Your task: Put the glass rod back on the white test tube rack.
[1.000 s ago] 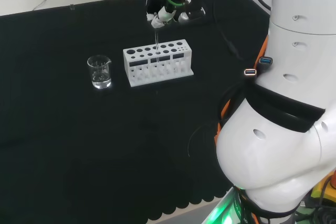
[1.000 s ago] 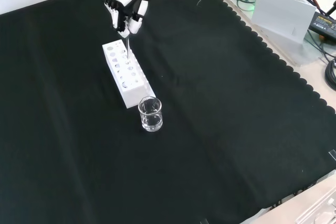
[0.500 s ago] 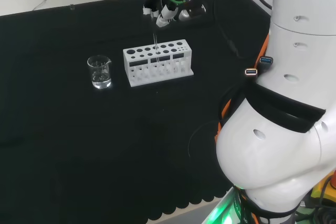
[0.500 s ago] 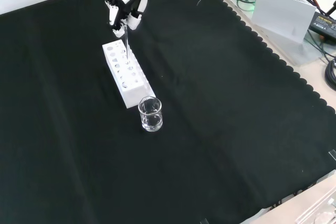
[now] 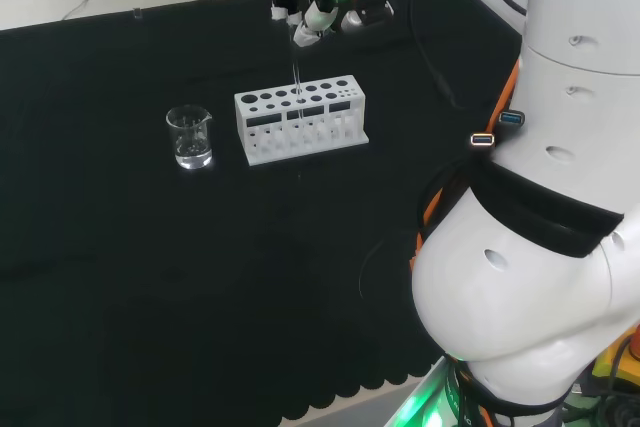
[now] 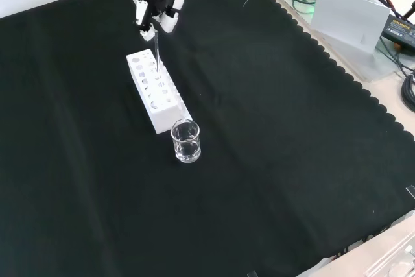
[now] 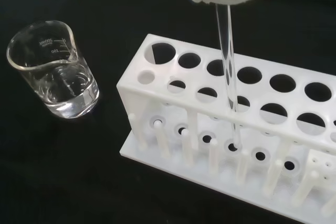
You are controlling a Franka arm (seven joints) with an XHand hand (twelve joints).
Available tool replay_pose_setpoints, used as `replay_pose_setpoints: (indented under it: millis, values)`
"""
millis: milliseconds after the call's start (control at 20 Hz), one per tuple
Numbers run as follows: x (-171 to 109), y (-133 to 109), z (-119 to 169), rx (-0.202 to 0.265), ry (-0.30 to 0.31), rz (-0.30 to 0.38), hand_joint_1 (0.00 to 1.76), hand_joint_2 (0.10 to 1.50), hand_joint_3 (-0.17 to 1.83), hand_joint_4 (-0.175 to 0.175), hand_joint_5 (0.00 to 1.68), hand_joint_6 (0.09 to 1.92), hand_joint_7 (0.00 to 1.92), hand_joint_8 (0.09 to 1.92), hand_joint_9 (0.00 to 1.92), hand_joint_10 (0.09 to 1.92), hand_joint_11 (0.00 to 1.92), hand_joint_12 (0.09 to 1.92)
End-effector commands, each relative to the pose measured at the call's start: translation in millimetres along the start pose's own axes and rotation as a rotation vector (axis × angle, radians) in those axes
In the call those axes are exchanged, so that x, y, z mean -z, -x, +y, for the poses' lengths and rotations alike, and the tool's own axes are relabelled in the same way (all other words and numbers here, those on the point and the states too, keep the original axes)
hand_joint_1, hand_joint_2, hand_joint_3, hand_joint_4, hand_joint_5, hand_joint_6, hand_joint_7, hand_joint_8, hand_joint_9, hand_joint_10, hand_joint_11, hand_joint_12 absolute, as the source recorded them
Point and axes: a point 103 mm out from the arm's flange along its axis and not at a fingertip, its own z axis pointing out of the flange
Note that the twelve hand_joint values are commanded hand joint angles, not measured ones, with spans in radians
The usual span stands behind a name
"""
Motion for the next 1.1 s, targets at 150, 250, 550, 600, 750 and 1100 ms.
replay_pose_setpoints:
  millis: [150,250,550,600,750,1100]
  values:
    - [9,-2,-6,-0.027,0.014,-0.017,1.61,0.92,-0.17,-0.175,0.52,0.81,0.75,0.76,1.58,0.09,1.58,0.52]
    - [13,-5,-9,-0.021,0.021,-0.013,1.62,0.92,-0.17,-0.175,0.52,0.81,0.75,0.75,1.57,0.09,1.57,0.52]
    - [34,-13,-22,0.005,0.044,-0.023,1.63,0.92,-0.17,-0.175,0.52,0.81,0.75,0.75,1.57,0.09,1.57,0.52]
    - [38,-17,-23,0.008,0.048,-0.031,1.63,0.92,-0.17,-0.175,0.53,0.81,0.75,0.75,1.57,0.09,1.57,0.52]
    - [48,-22,-31,0.008,0.070,-0.036,1.63,0.92,-0.17,-0.175,0.54,0.81,0.75,0.75,1.58,0.09,1.57,0.52]
    - [63,-26,-46,0.010,0.092,-0.049,1.63,0.92,-0.17,-0.175,0.56,0.82,0.76,0.75,1.58,0.09,1.57,0.52]
